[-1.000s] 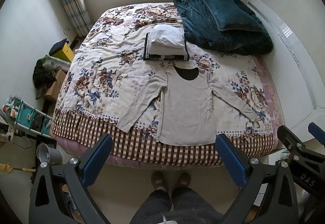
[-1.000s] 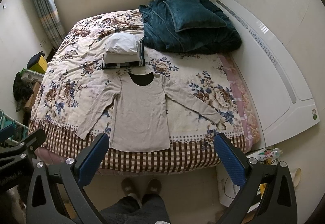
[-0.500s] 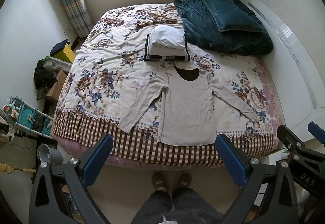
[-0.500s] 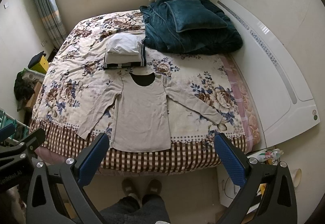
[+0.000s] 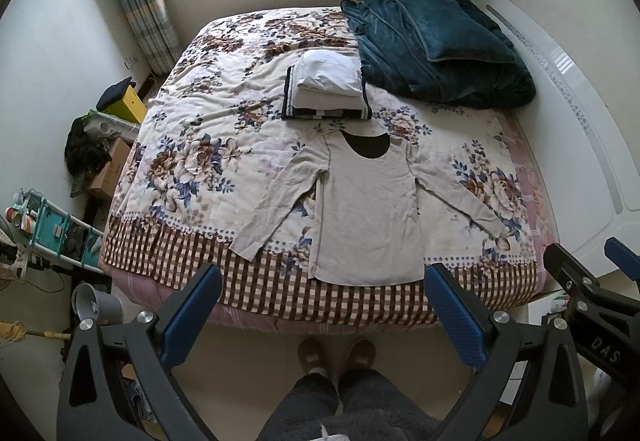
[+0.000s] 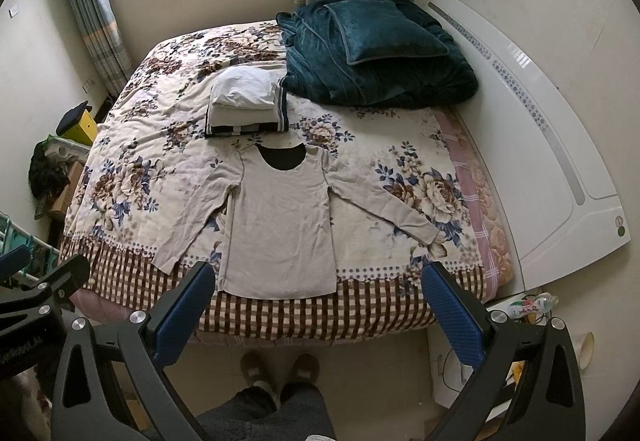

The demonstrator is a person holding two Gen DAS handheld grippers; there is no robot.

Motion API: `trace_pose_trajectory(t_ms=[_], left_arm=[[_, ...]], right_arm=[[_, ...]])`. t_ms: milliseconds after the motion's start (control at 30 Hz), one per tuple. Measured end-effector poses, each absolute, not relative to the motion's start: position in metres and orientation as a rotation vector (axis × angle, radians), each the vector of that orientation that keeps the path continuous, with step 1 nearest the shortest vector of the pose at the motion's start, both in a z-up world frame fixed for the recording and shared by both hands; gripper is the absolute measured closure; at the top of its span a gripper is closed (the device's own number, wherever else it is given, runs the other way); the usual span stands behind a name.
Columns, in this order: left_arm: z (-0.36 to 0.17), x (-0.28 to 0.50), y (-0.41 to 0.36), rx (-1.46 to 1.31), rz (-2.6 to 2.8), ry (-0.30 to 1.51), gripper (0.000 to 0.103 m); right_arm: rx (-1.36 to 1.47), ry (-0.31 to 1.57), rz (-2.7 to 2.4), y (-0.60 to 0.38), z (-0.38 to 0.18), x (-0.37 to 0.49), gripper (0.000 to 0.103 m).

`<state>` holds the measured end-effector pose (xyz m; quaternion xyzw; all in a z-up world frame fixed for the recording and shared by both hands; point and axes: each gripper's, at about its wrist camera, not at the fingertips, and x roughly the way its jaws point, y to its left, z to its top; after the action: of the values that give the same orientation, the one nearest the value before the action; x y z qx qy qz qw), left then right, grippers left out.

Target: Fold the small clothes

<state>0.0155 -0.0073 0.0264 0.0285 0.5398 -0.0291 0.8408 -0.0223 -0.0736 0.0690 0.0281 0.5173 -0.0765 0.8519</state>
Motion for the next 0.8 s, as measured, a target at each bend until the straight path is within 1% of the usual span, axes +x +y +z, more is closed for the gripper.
trace_pose_trajectory(t_ms=[533, 667, 800], left_arm=[[0.023, 0.011, -0.017, 0.057, -0.071, 1.144, 0.0], [0.005, 0.024, -0.015, 0.086, -0.045, 1.115, 0.0], [-0.032, 0.055, -0.017, 0.135, -0.034, 1.084, 0.0]], right_arm=[[0.076, 1.1, -0.154, -0.078, 0.066, -0.029, 0.0], [0.124, 1.118, -0.184, -0.086, 0.052, -0.021, 0.0], [0.19, 1.152, -0.259, -0.104, 0.018, -0.001, 0.0]])
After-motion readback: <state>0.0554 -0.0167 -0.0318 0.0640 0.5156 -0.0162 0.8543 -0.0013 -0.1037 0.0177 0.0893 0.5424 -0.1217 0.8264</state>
